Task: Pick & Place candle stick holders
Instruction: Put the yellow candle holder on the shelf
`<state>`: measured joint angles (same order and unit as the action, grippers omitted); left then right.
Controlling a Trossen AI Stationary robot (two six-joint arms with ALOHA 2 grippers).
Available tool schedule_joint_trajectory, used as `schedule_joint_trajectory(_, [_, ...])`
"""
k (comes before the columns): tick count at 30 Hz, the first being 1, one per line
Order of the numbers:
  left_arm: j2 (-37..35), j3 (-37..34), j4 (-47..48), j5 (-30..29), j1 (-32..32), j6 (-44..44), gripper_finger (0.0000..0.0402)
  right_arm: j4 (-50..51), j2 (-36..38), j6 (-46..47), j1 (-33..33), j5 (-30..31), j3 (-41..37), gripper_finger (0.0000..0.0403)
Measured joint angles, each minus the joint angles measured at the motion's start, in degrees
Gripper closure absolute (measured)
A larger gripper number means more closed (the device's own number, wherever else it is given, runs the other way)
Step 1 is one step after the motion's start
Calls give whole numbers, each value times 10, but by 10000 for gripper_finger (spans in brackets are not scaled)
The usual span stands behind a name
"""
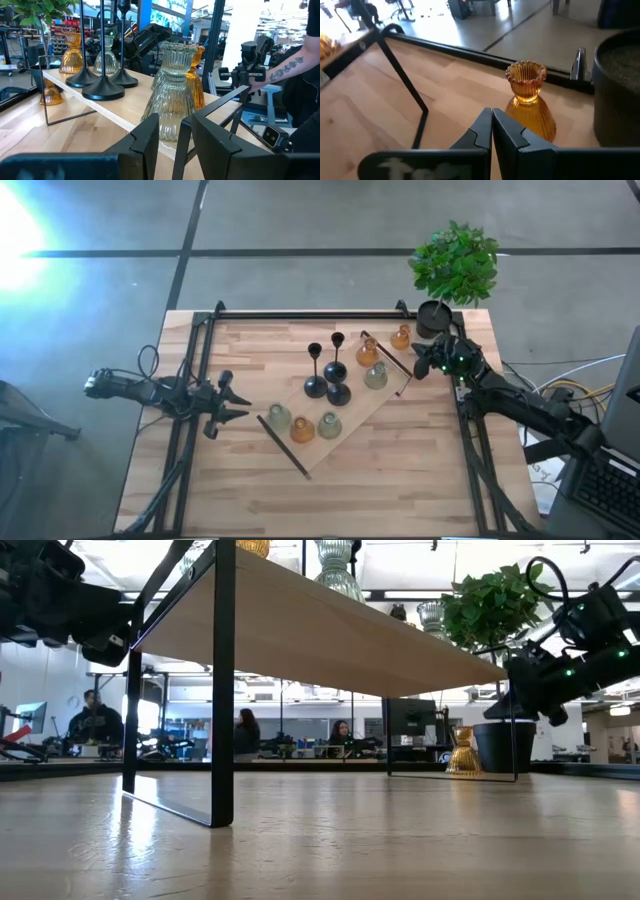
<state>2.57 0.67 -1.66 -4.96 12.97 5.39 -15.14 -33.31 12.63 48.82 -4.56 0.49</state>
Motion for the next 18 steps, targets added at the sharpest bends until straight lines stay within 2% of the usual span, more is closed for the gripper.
schedule_joint_trajectory(3, [0,0,0,0,0,0,282,-8,-5,-34,0,0,0,395])
schedule_joint_trajectory(7, [0,0,0,0,0,0,282,-8,-7,-18,0,0,0,395])
schedule_joint_trajectory(13, [0,0,0,0,0,0,282,-18,-7,97,0,2,41,395])
schedule_joint_trajectory(18, [0,0,0,0,0,0,282,74,-27,223,0,7,134,395])
